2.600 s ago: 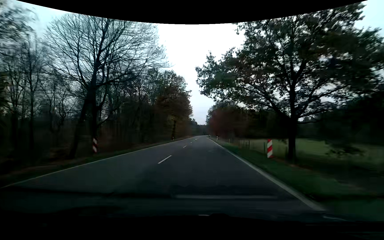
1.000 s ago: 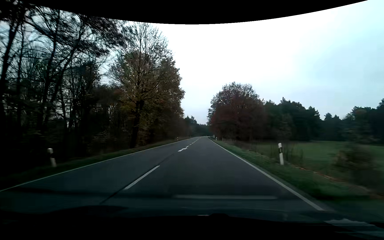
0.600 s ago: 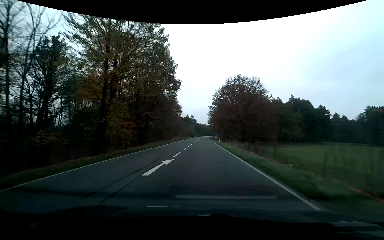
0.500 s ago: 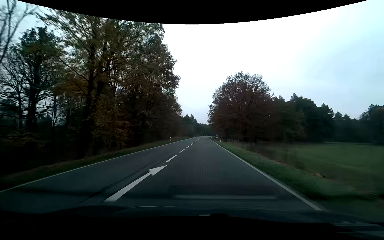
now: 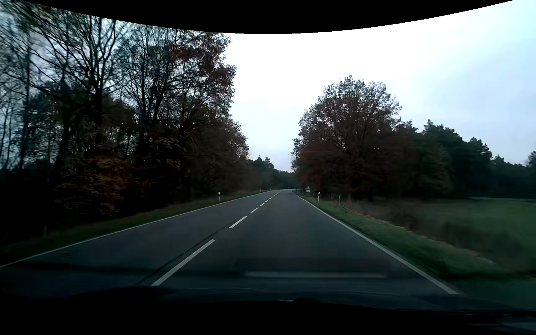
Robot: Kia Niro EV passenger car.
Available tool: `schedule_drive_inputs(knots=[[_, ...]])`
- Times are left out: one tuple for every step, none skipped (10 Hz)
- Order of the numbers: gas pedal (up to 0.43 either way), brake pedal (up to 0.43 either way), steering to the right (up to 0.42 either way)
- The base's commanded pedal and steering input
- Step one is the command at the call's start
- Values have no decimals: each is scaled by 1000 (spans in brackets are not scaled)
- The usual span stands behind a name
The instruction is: Follow the waypoints while adhering to traffic rules and regulations
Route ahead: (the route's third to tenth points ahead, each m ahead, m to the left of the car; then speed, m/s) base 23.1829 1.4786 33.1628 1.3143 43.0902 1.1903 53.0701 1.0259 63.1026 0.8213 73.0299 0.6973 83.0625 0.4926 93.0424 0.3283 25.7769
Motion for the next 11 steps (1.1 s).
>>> schedule_drive_inputs(knots=[[350,0,2],[350,0,2],[350,0,2],[350,0,2],[350,0,2],[350,0,2],[350,0,2],[350,0,1],[350,0,0],[350,0,0],[350,0,0]])
